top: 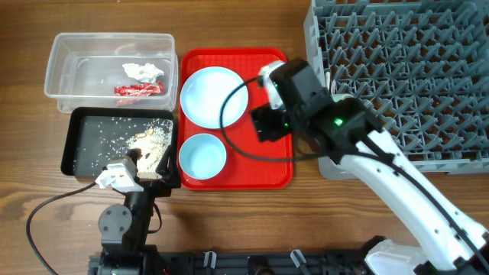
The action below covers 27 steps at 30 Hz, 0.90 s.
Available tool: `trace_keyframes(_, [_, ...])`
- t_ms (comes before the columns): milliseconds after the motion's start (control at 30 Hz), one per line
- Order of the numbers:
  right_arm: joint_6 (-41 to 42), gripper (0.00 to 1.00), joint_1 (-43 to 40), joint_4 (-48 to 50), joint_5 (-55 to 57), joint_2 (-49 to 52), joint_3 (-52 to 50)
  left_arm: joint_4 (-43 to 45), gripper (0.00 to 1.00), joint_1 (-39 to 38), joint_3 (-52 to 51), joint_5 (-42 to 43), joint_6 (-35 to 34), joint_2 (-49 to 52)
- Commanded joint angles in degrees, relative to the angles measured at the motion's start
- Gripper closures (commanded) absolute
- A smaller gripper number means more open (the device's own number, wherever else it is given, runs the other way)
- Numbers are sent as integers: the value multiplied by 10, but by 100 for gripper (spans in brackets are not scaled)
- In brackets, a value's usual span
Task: Sort waste into correct bins and load items into the dishwasher rack
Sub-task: 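Reach the right gripper to the light-blue bowl and grasp its rim, then carry the blue bowl into the dish rack and release it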
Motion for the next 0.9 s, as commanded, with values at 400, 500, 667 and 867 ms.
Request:
trace_keyframes(400, [217,55,15,73,-159,172,3,2,0,4,-4,9,3,-6])
trace_keyframes(500, [212,53,38,41,-163,197,2,2,0,4,-4,9,3,-6])
trace_keyframes(667, [208,53,80,10,-85,228,-8,2,0,4,-4,9,3,-6])
trace_keyframes(867, [214,55,101,34,-66,251,-11,2,0,4,-4,9,3,-6])
